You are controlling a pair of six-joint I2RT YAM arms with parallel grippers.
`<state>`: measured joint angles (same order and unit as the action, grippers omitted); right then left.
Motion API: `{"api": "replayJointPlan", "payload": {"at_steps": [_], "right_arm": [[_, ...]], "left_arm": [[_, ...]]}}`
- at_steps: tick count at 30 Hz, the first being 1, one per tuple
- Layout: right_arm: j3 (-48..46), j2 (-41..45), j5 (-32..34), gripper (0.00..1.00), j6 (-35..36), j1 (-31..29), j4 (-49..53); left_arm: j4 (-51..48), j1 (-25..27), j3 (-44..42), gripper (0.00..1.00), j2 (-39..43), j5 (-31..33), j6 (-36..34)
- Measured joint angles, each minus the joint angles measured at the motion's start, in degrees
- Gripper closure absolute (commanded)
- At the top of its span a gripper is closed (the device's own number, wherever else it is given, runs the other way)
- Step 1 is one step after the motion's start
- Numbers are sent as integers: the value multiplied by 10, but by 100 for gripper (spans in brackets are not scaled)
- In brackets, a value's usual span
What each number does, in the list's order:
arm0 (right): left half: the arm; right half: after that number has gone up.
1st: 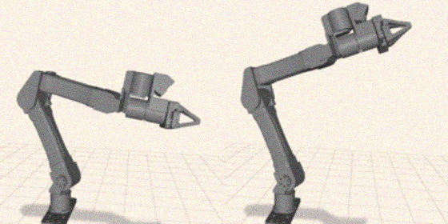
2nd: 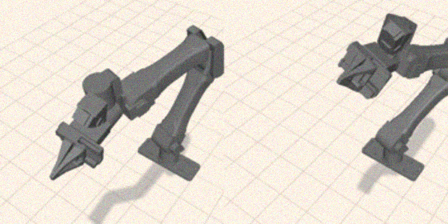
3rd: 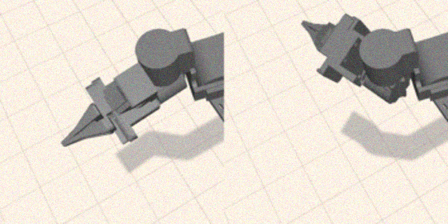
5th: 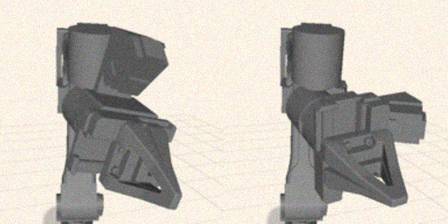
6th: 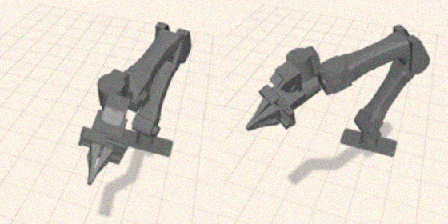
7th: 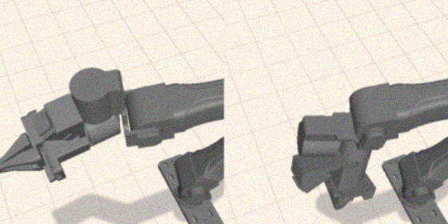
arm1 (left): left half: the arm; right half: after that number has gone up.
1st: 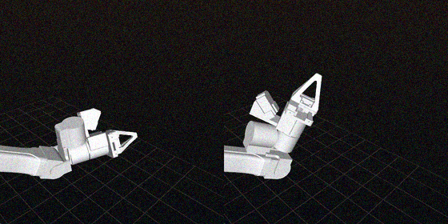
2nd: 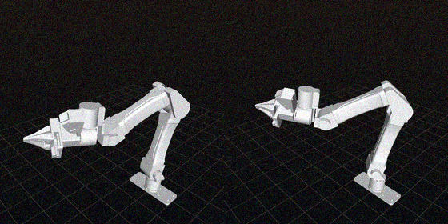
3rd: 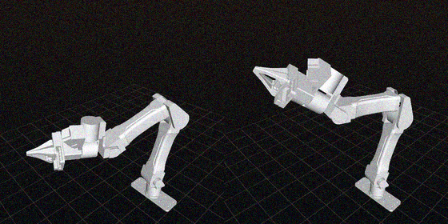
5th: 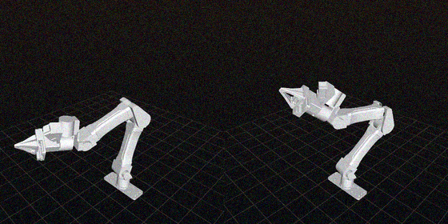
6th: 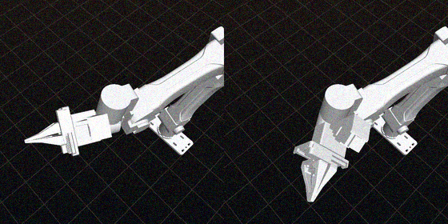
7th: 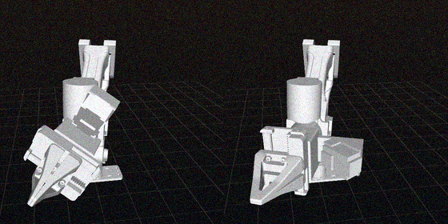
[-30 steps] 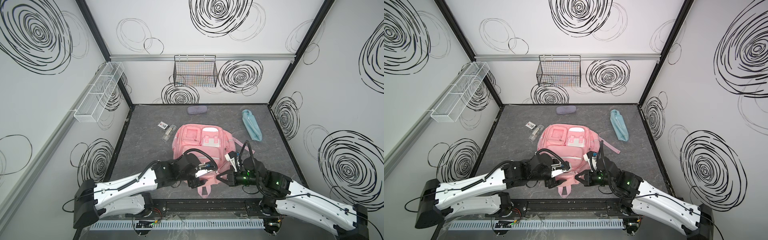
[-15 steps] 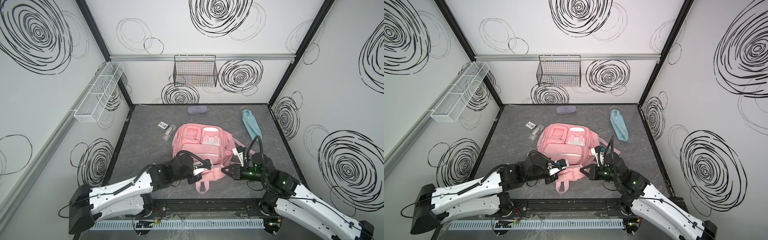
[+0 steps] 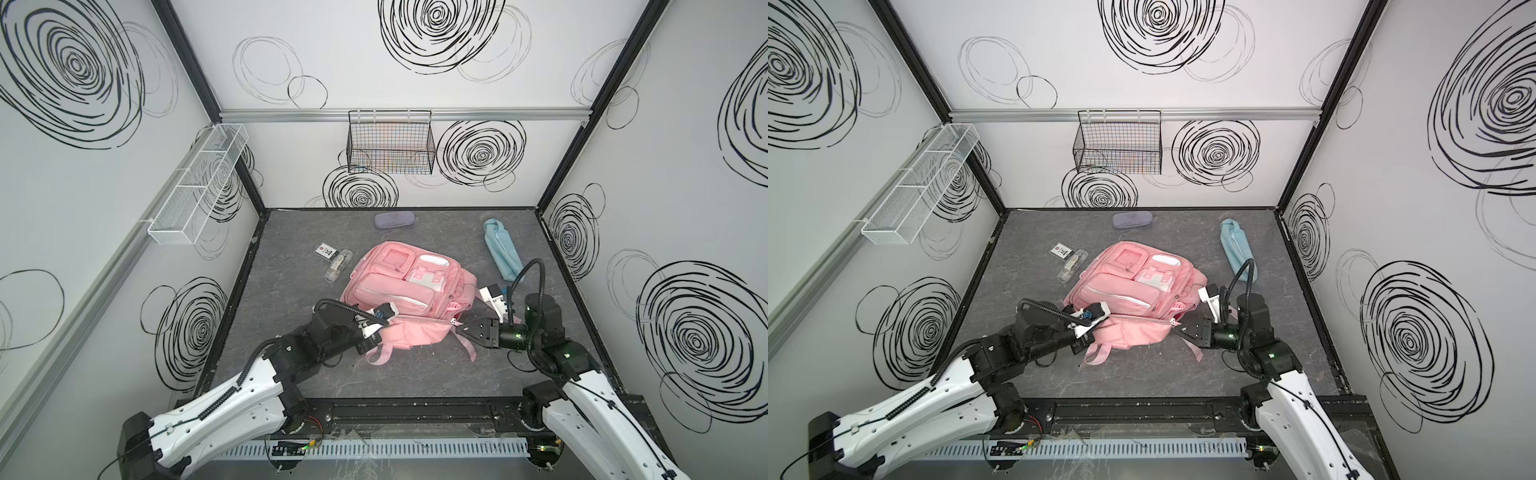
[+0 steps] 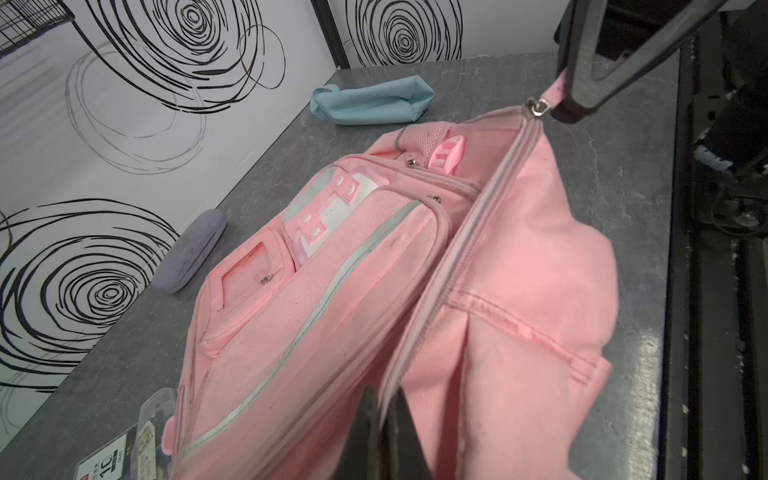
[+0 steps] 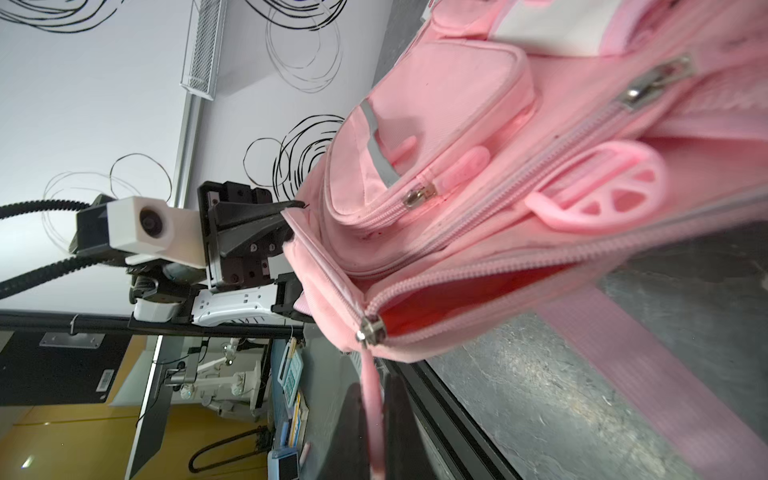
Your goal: Pack the student bag
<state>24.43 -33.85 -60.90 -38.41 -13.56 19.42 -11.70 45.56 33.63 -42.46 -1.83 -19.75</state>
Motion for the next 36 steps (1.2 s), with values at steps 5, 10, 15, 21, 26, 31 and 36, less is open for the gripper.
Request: {"api": "replayJointPlan", "payload": {"at_steps": [5,10,15,21,26,31,36], "right_arm": [[-45,0,18,100,24,37,-35],[-128,-52,141,100,26,144,-2],[-132,-52,157,100,29,155,1],[-73,-71,184,83,18,16,-40],[-6,-121,223,76,8,-101,-110],[35,-158,274,62,12,-111,-116],[96,-194,306,58,33,-107,-106]], "left_arm": [[-17,-41,-22,100,52,27,-16],[-68,-174,-34,100,132,256,-36],[-78,-188,-34,100,145,321,-40],[-85,-177,-34,100,144,206,-16],[-98,-129,-34,100,165,117,-19],[-118,-33,-33,100,177,49,-19],[-109,79,-33,100,143,16,-17]]}}
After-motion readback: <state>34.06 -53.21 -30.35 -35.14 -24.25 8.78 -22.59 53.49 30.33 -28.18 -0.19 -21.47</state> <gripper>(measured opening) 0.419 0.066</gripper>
